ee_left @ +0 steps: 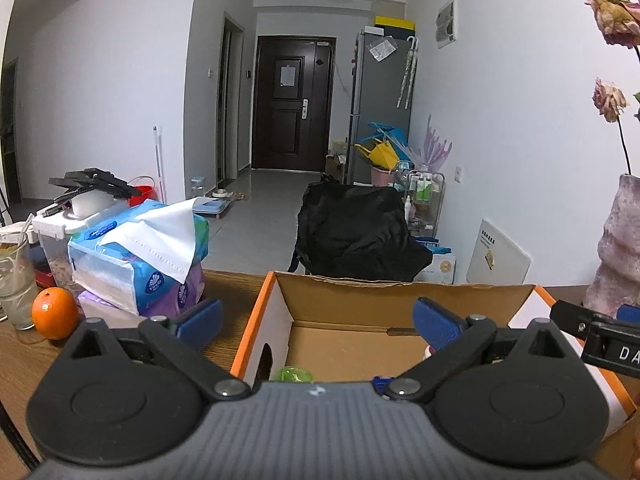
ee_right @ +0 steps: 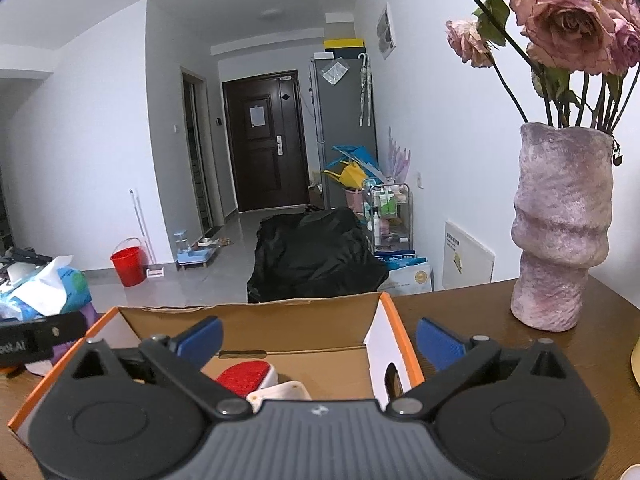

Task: Organize rigid objects
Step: 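Open left tool to drop the green bottle while right tool releases cube into box, then withdraw both open tools from the box back over the table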

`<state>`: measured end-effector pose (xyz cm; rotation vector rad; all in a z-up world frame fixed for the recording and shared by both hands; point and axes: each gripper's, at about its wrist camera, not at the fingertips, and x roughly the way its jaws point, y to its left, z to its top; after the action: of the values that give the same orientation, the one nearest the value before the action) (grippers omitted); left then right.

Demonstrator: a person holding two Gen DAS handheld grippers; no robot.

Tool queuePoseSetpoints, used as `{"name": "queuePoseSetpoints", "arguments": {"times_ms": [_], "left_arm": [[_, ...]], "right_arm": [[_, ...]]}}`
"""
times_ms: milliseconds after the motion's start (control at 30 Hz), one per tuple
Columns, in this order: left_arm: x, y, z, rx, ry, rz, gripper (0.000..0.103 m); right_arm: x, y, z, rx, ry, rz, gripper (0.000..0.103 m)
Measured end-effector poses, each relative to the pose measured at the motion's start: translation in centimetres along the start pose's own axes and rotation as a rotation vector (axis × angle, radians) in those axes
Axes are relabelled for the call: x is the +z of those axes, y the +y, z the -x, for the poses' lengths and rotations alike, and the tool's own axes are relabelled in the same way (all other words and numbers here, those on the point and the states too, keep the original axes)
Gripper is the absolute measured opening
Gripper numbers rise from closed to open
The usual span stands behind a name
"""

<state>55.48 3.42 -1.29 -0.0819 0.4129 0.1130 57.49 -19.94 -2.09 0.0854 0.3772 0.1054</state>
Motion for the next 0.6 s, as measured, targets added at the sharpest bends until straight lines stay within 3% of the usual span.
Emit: {"name": "queuePoseSetpoints", "arguments": {"times_ms": [600], "left_arm": [[-1.4,0.8,3.5,0.008,-0.020,-0.012,0.103]], "right_arm": [[-0.8,0.7,4.5,0.041,-0.059,0.047,0.103]]}}
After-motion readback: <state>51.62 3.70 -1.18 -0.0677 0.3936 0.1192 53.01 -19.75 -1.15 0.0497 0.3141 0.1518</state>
